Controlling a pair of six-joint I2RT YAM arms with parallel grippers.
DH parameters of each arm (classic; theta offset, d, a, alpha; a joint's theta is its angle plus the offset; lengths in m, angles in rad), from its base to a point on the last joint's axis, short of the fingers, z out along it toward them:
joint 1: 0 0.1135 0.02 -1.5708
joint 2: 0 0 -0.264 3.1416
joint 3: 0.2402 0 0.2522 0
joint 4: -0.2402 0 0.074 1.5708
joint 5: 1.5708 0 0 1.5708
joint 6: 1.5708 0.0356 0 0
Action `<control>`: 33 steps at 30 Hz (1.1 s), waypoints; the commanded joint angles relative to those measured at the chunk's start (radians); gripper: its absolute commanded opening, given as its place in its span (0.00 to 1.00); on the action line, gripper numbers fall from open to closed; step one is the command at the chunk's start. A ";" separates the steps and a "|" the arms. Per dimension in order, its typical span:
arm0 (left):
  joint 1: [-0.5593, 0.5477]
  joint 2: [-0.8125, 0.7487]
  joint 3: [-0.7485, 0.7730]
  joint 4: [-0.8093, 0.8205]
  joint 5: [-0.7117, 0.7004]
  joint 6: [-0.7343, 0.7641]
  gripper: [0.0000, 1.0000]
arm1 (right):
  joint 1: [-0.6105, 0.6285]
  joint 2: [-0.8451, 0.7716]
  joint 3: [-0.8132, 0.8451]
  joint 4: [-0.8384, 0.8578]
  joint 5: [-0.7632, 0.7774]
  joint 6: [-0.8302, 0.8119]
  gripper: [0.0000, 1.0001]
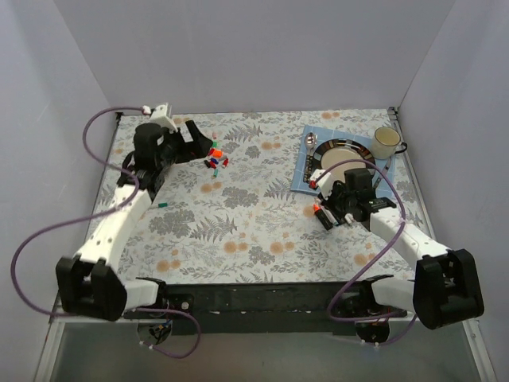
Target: Open the pen caps
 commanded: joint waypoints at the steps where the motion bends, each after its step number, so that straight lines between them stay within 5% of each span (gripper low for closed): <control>1: 0.004 -0.244 -0.199 0.098 -0.094 -0.023 0.98 | -0.017 0.052 0.054 -0.042 0.082 0.102 0.03; 10: 0.007 -0.491 -0.436 -0.034 -0.153 -0.109 0.98 | -0.028 0.124 0.080 -0.083 0.071 0.122 0.21; 16: 0.007 -0.551 -0.456 -0.048 -0.177 -0.147 0.98 | -0.028 0.122 0.088 -0.094 0.059 0.131 0.34; 22: 0.007 -0.516 -0.444 -0.121 -0.315 -0.185 0.98 | -0.031 0.075 0.088 -0.085 0.037 0.133 0.35; 24: 0.007 -0.514 -0.453 -0.157 -0.437 -0.293 0.98 | -0.033 0.049 0.086 -0.082 0.034 0.136 0.36; 33: 0.007 -0.540 -0.574 -0.129 -0.591 -0.576 0.93 | -0.034 -0.075 0.075 -0.097 -0.114 0.071 0.39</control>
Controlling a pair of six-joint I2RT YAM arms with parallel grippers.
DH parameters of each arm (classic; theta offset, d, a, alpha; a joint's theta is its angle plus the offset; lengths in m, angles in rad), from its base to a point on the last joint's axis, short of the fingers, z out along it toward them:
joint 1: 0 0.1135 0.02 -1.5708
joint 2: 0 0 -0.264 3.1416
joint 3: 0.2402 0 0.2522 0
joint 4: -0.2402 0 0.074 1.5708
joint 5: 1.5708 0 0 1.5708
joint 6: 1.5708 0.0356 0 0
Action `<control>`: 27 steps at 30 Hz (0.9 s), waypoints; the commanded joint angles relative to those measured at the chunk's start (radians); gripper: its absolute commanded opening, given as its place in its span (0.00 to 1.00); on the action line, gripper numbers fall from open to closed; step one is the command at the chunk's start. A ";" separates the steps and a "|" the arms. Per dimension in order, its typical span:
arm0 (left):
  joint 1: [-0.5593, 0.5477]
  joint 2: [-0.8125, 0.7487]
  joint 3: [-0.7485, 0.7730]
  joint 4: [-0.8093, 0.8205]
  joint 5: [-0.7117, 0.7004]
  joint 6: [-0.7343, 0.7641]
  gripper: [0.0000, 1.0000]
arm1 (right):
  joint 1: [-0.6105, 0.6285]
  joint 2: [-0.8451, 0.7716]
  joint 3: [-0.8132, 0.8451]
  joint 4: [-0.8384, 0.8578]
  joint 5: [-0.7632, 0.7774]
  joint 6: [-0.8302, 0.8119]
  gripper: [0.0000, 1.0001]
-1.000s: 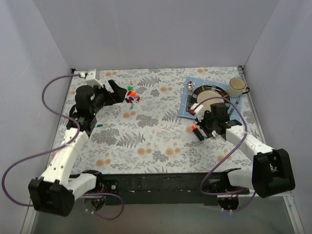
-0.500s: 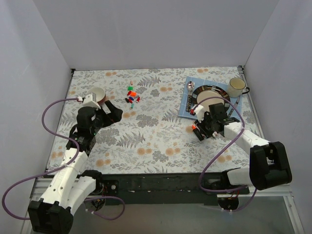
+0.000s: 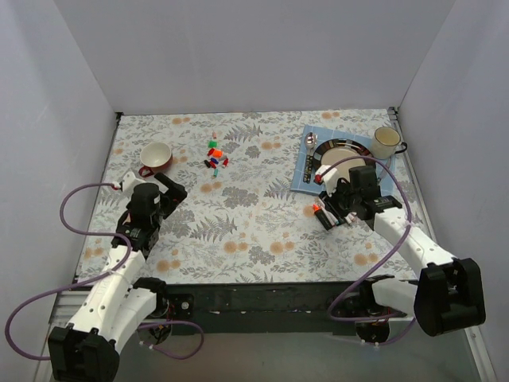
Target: Open the pen caps
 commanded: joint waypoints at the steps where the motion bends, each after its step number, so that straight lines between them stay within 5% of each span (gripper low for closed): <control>1: 0.005 0.016 -0.032 0.009 -0.153 -0.169 0.89 | -0.002 -0.080 0.024 -0.014 -0.119 -0.050 0.39; 7: 0.033 0.211 0.049 -0.115 -0.298 -0.393 0.87 | -0.002 -0.112 0.023 -0.037 -0.159 -0.076 0.39; 9: 0.063 0.286 0.079 -0.134 -0.288 -0.422 0.78 | -0.003 -0.121 0.023 -0.040 -0.169 -0.079 0.39; 13: 0.157 0.398 0.139 -0.157 -0.228 -0.447 0.75 | -0.003 -0.132 0.023 -0.050 -0.187 -0.084 0.39; 20: 0.258 0.653 0.334 -0.304 -0.187 -0.467 0.49 | -0.002 -0.155 0.021 -0.056 -0.209 -0.088 0.39; 27: 0.303 0.757 0.419 -0.329 -0.187 -0.449 0.48 | -0.002 -0.180 0.016 -0.051 -0.209 -0.088 0.39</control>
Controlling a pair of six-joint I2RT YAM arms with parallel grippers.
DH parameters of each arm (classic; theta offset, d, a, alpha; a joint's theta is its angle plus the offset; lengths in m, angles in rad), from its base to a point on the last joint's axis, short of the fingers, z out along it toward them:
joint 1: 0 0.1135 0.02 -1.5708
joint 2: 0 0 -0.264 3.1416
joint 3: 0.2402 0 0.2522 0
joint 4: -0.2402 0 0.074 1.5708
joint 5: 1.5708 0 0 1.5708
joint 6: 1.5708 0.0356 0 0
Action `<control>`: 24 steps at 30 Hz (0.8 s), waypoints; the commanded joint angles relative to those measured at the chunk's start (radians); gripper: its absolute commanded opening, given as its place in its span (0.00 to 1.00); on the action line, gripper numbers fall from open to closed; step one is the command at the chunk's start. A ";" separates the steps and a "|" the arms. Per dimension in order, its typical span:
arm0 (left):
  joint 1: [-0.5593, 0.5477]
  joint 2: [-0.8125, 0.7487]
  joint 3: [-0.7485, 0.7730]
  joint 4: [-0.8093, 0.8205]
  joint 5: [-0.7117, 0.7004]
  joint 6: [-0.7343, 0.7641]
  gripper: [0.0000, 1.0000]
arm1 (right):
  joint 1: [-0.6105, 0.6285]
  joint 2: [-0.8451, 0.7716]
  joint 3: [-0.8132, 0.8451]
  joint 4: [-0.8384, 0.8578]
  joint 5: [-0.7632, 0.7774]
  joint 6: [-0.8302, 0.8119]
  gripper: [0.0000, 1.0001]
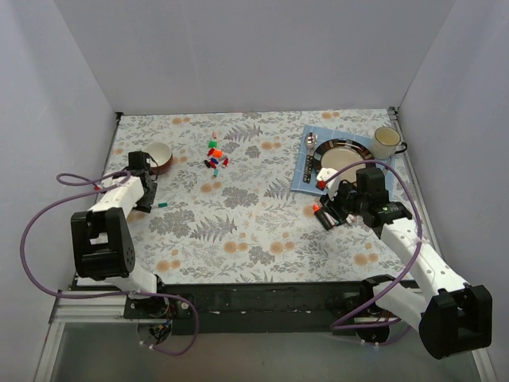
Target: Open the pen caps
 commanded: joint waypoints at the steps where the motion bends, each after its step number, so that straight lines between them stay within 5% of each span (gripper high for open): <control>1: 0.027 0.020 0.057 -0.051 0.004 0.004 0.50 | -0.002 -0.022 0.015 0.002 -0.022 -0.013 0.39; 13: 0.050 0.186 0.134 -0.067 0.057 0.016 0.48 | -0.002 -0.021 0.013 0.006 -0.016 -0.013 0.39; 24: 0.052 0.210 0.102 -0.083 0.064 0.008 0.26 | -0.002 -0.027 0.013 0.008 -0.016 -0.013 0.40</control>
